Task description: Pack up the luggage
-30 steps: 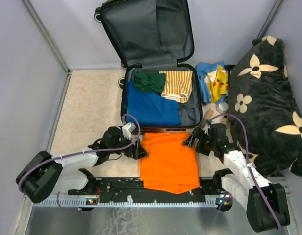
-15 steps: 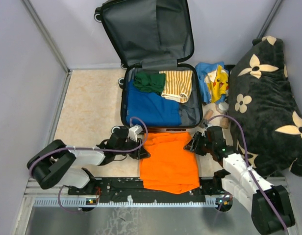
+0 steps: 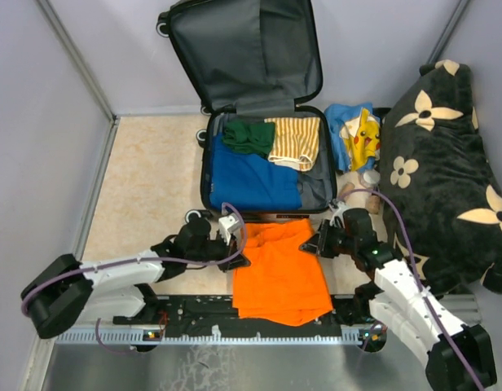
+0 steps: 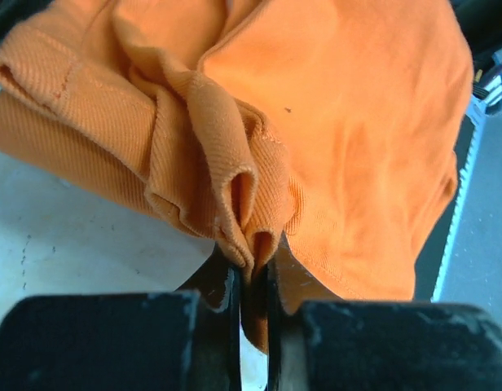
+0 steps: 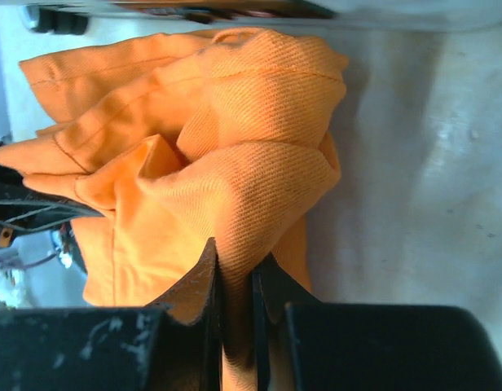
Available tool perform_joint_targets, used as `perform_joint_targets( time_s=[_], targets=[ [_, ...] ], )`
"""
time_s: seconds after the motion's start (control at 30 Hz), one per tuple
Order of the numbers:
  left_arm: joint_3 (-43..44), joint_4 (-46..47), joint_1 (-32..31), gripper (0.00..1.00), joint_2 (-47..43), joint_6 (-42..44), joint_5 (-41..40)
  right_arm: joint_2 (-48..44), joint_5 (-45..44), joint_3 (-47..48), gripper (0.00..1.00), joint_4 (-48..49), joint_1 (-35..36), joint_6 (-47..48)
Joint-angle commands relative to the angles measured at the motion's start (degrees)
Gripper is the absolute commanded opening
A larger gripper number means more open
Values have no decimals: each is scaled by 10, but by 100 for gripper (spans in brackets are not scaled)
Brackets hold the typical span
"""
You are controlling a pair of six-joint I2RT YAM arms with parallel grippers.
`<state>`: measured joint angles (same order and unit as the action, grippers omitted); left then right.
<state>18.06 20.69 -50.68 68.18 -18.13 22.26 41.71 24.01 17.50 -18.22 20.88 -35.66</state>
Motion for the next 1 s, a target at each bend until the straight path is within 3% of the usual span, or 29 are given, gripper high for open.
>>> perform_joint_targets(
  time_s=[0.0, 0.2, 0.57, 0.67, 0.77, 0.97],
  targets=[
    [22, -47, -14, 0, -75, 66, 47, -40, 98, 71, 0, -9, 12, 28],
    [61, -85, -15, 0, -130, 128, 52, -96, 79, 118, 0, -58, 16, 73],
    [147, -189, 9, 0, -195, 148, 33, -79, 68, 202, 0, -58, 17, 103],
    [167, -197, 42, 0, -196, 175, 31, -60, 65, 231, 0, -49, 16, 110],
    [197, -194, 102, 0, -188, 198, 103, -36, 82, 261, 0, -26, 16, 105],
    [271, -205, 153, 0, -168, 201, 128, 28, 75, 340, 0, 23, 16, 98]
  ],
)
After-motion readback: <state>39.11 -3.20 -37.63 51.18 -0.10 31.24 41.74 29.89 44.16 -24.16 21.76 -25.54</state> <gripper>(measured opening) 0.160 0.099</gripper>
